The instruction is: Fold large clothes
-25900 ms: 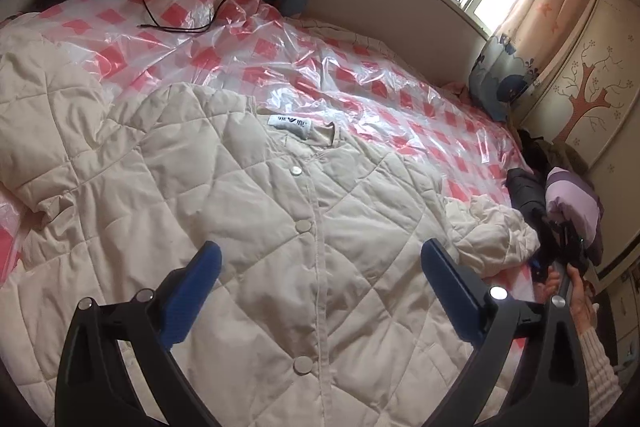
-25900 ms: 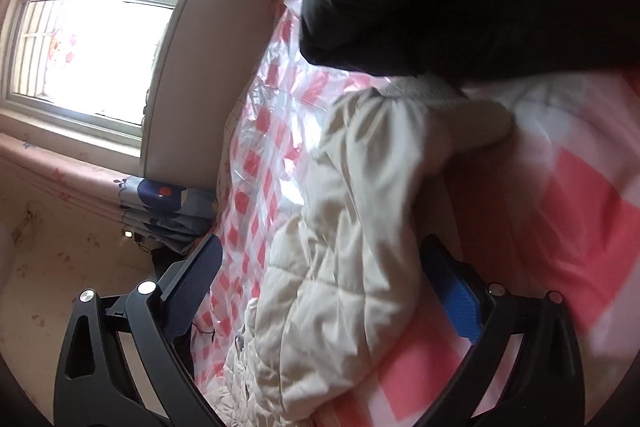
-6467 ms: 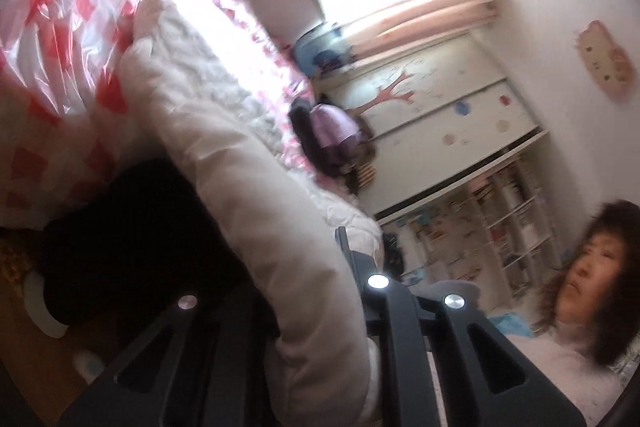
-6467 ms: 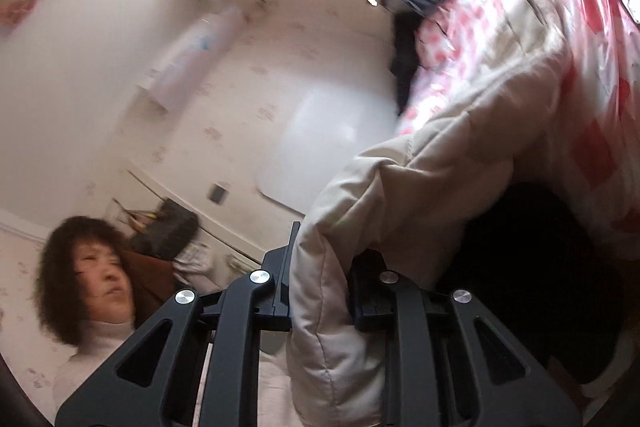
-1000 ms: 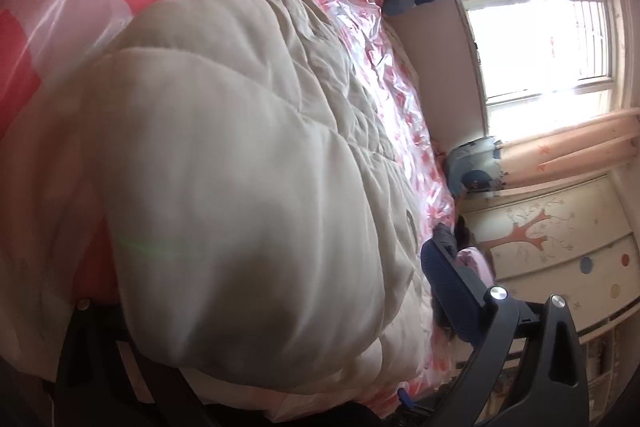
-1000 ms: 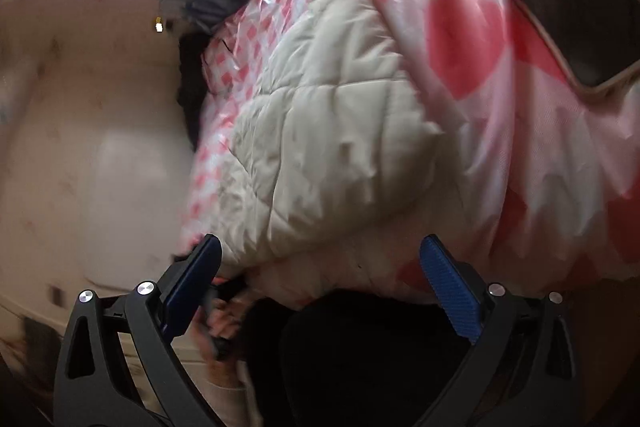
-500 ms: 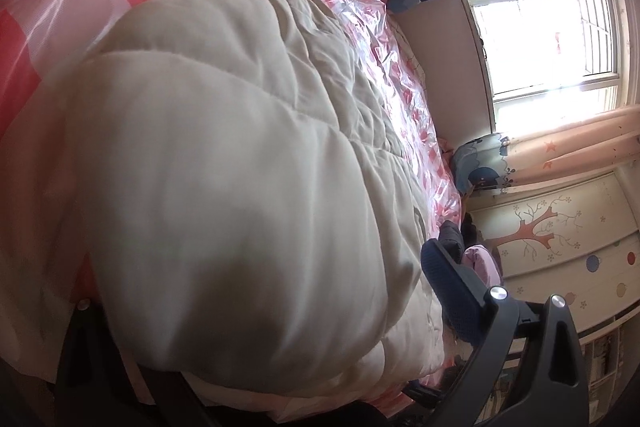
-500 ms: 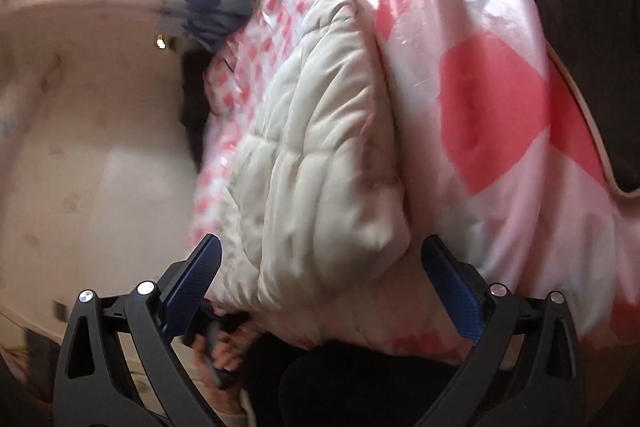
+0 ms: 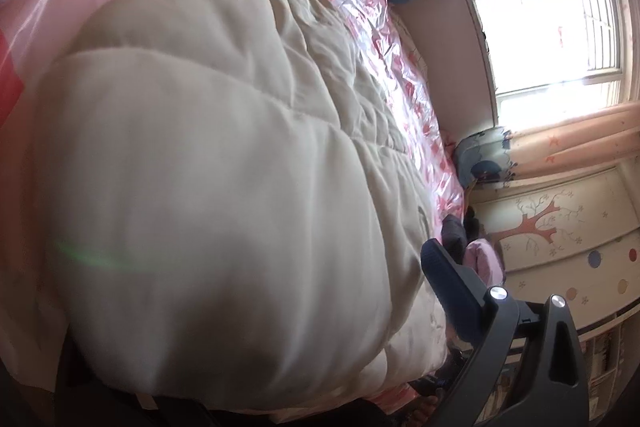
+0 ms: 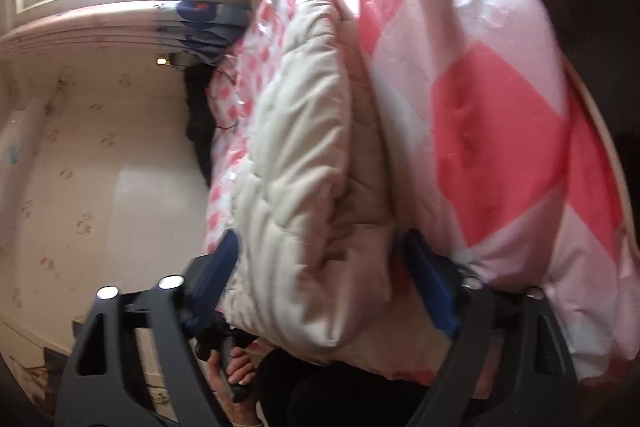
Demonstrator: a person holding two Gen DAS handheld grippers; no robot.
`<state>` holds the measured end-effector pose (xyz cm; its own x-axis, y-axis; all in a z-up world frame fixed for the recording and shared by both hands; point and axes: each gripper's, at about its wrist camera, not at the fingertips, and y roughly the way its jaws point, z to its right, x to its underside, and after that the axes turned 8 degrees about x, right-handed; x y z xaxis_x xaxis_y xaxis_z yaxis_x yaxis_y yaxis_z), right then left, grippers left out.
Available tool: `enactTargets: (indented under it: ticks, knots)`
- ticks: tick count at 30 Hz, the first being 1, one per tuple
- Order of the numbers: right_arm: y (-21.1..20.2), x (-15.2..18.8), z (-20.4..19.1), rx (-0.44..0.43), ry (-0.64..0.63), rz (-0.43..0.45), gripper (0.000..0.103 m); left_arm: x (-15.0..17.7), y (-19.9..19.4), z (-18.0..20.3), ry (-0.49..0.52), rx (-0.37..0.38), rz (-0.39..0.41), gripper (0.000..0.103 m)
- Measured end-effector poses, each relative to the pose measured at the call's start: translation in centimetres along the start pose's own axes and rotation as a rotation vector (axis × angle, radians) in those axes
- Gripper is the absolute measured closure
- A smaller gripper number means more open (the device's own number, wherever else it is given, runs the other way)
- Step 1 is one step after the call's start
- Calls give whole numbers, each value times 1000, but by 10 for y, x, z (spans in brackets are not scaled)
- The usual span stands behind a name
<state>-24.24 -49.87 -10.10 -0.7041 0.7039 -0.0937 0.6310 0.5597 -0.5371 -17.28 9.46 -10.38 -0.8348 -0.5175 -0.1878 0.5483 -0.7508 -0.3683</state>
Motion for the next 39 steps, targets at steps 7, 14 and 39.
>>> enactTargets:
  ticks: [7, 14, 39]
  knots:
    - [-21, 21, -42, 87, -220, 91, 73, 0, -15, 17, 97, 18, 45, 47]
    - [-23, 24, -47, 182, -274, 103, 72, 6, -23, 48, 252, 54, 67, 57]
    - [280, 42, -233, 836, -998, 20, 42, 1, 2, 1, 61, 89, 0, 23]
